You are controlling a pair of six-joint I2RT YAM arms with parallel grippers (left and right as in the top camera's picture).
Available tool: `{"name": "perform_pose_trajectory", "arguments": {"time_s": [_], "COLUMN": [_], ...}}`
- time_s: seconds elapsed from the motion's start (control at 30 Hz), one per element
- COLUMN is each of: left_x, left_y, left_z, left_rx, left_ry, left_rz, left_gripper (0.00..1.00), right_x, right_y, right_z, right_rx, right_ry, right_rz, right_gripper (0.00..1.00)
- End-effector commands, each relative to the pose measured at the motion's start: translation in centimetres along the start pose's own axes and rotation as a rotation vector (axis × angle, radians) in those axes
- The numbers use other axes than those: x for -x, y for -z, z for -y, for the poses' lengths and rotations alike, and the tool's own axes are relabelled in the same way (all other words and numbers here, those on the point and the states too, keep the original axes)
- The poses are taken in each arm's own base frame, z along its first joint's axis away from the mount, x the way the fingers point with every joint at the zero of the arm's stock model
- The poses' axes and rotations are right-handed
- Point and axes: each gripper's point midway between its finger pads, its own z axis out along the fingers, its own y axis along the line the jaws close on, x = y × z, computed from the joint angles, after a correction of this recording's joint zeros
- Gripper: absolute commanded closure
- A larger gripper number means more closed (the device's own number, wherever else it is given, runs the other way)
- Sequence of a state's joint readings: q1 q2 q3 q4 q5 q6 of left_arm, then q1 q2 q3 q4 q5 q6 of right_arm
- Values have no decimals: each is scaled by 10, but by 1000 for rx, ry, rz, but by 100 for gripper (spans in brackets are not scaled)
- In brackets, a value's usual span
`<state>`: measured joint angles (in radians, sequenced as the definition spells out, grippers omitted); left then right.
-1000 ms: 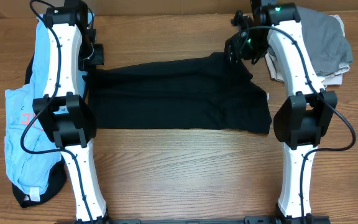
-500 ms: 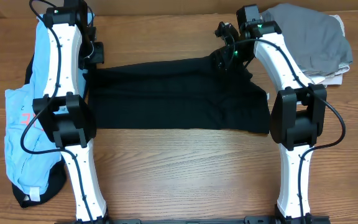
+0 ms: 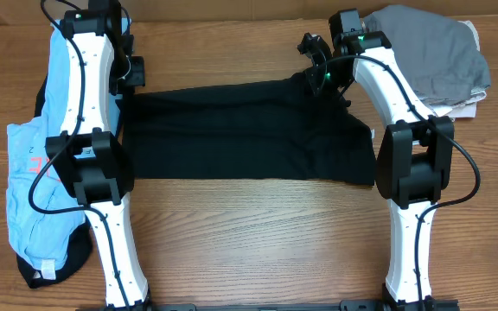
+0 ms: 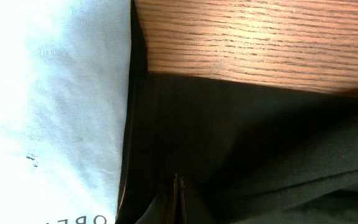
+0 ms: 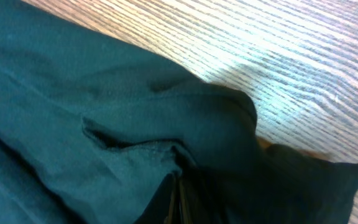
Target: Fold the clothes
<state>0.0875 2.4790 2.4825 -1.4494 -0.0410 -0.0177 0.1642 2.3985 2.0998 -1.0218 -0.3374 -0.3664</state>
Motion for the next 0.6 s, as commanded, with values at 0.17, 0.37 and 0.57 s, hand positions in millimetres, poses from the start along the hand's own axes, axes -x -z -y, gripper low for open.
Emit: {"name": "perform_pose_trajectory", "arguments": {"time_s": [0.17, 0.37, 0.57], "left_x": [7, 8, 13], "left_y": [3, 3, 3], "left_z": [0, -1, -1], "left_rx": [-9, -8, -8], "left_ry": [-13, -13, -11], "left_rz": [27, 33, 52], "left_gripper": [96, 96, 96], "right_x": [42, 96, 119], "right_y": [51, 124, 156], "right_z": [-5, 0, -4], "right_rx": [-35, -175, -211], "right_ry": [4, 55, 86], "right_rz": [100, 279, 375], "right_gripper": [96, 96, 96]}}
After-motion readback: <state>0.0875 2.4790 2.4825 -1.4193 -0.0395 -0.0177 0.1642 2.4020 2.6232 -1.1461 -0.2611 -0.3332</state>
